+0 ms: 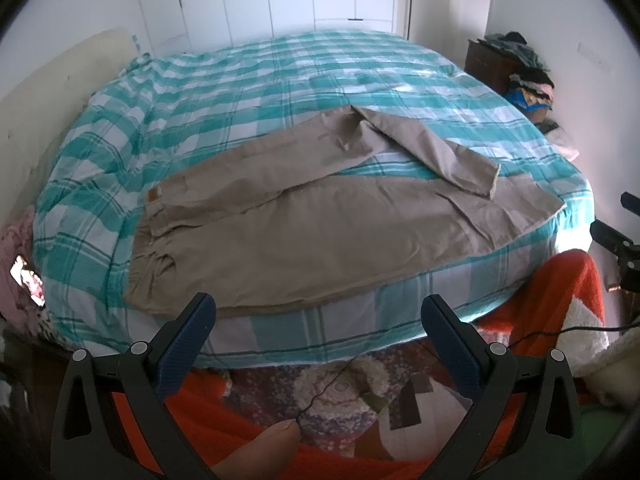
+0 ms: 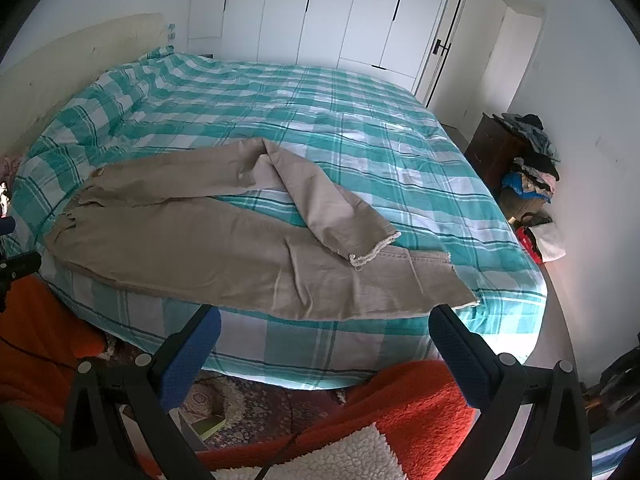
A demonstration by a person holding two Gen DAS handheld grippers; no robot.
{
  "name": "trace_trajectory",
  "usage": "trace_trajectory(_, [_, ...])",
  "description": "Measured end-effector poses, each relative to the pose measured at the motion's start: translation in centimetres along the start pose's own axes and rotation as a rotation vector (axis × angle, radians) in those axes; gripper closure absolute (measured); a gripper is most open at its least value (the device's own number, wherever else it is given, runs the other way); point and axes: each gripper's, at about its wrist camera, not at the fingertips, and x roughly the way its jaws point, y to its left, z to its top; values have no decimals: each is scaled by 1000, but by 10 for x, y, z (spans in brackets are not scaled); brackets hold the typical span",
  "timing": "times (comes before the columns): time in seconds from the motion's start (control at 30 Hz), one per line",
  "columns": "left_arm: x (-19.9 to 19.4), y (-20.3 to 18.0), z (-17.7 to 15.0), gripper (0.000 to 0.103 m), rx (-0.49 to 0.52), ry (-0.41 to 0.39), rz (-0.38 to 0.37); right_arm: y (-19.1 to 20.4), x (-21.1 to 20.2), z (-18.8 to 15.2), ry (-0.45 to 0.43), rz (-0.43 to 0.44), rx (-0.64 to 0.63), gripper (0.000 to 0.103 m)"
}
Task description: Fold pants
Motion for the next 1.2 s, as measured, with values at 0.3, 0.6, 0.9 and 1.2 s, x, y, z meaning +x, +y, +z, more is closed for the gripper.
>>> trace_trajectory(0.3, [2,-2,-2,1,7,11,-3,1,1,-1,7,-19,-12,1])
trace_trajectory(0.6, [2,-5,-3,1,13,18,-3,1,0,-3,11,-29,-16,1])
trace_trajectory(0.9, [3,-7,-5,1,15,21,-3,-2,1,-5,19,-37,-18,1])
trace_trajectory(1.2, [5,-7,-5,1,19,31,-8,-3,1,-7,25,-40,-16,1])
